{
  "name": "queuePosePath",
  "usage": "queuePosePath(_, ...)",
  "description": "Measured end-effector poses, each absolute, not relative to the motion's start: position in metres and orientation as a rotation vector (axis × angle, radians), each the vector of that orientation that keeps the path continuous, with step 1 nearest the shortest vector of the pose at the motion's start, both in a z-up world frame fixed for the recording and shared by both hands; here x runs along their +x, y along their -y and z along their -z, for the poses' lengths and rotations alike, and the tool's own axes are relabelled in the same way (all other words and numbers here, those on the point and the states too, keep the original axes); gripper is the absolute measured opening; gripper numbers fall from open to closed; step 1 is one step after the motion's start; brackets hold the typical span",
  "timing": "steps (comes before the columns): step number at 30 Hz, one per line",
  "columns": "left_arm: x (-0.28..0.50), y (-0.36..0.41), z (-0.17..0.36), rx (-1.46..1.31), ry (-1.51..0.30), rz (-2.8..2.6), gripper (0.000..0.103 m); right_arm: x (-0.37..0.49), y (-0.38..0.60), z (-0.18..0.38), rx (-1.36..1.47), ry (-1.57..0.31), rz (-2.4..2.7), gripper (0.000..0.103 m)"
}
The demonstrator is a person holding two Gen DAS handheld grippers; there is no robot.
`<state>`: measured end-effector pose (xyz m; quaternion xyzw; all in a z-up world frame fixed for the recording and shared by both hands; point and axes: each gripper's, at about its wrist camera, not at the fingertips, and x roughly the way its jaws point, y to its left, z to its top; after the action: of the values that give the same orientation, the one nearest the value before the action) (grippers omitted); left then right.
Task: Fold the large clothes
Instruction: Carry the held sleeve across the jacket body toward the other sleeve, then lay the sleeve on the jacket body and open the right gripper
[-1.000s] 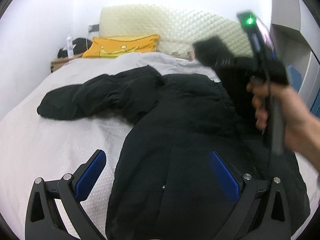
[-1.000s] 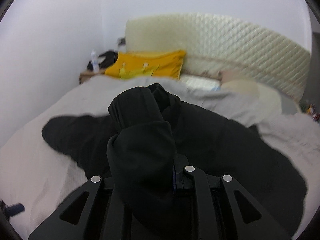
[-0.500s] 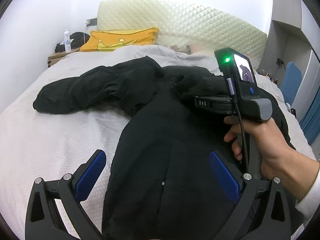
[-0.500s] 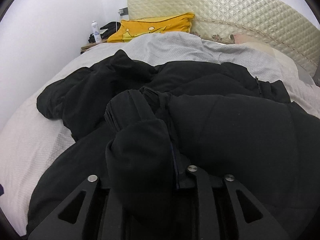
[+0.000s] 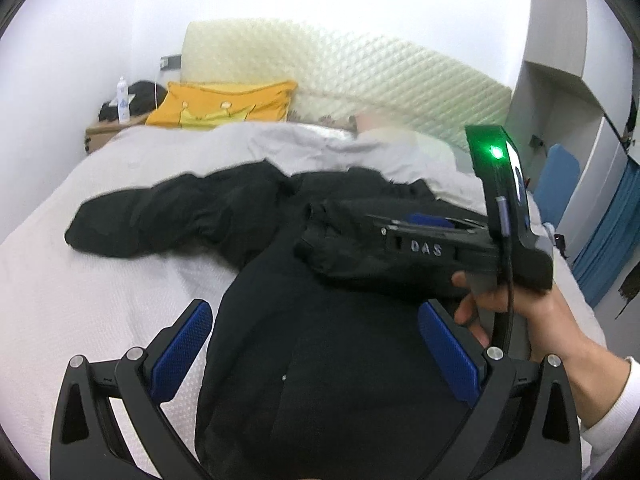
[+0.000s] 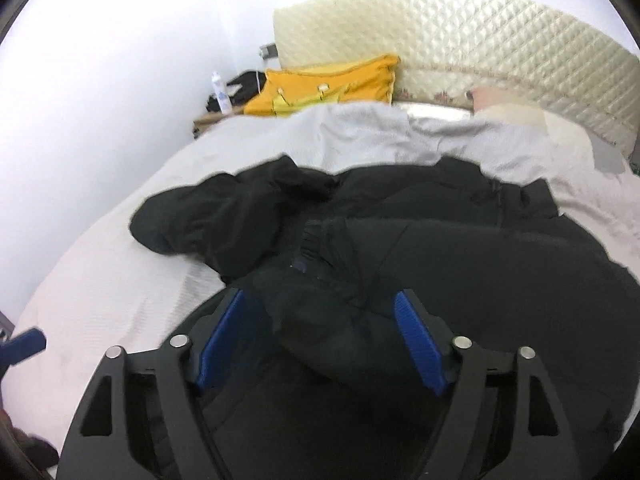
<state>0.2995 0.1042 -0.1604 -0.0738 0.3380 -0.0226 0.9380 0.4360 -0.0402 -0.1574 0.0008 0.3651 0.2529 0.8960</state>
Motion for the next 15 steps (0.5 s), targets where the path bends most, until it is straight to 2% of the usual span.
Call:
queuePosePath(10, 0.262, -0.073, 0.101, -0.098, -0.622, 0.037, 0.103, 0.358, 0.094, 0.072, 0.014, -0.627, -0.471, 0.076)
queuePosePath(15, 0.237, -0.057, 0.078, -0.087, -0.576, 0.056, 0.103, 0.312, 0.129, 0.046, 0.043, -0.565, -0.418, 0.076)
